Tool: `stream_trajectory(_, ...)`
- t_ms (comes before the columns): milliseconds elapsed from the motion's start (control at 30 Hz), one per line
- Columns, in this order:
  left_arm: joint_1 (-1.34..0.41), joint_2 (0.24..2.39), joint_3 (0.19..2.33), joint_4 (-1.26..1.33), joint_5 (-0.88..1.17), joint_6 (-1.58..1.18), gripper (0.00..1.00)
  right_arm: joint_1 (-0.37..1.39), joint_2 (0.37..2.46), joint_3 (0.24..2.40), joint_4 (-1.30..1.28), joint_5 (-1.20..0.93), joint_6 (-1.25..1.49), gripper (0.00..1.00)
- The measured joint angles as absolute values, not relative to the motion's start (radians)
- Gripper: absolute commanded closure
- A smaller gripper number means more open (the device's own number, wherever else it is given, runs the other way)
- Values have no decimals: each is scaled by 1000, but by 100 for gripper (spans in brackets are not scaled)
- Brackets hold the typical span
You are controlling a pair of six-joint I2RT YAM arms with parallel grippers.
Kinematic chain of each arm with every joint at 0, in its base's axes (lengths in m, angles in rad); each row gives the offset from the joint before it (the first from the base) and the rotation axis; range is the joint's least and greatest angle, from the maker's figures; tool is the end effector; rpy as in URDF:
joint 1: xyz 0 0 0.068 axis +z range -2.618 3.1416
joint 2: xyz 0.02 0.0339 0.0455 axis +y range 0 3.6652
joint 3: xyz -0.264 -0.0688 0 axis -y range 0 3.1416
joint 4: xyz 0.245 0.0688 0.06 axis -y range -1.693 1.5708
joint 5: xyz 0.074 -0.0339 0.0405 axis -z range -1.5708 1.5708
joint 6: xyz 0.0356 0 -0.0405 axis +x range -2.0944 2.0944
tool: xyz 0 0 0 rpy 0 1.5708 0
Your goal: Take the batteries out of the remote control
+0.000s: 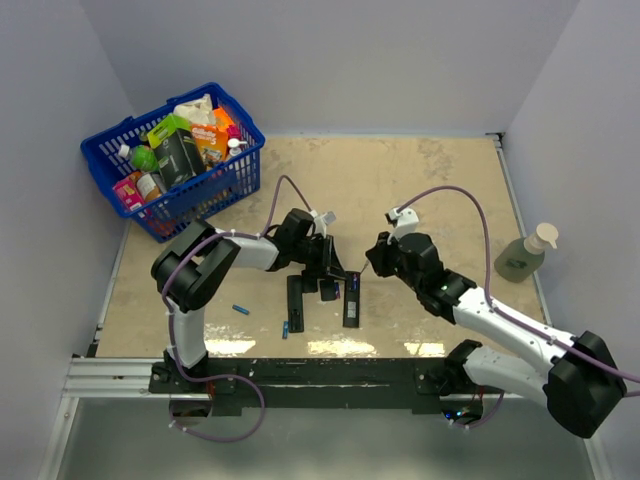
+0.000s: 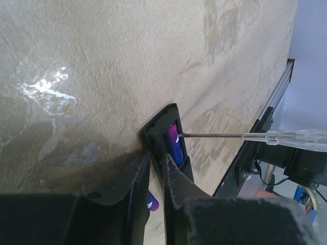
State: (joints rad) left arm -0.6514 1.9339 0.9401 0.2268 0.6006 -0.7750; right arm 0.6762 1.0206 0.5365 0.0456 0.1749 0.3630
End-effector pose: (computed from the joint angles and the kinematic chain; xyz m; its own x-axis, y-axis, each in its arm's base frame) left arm 0.2837 -0.2416 0.1159 -0.9707 0.0142 -0.2400 0.2024 0.5869 -0.7840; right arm 0.1797 0.1363 0.2313 -0.4848 0.0593 -0.8726 -0.3437 0.9045 0.2524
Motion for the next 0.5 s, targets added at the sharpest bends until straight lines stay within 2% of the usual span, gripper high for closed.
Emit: stream_trajectory(500,-652,1940,933,234,603,-781,81,678,1041,522,103,180,374,100)
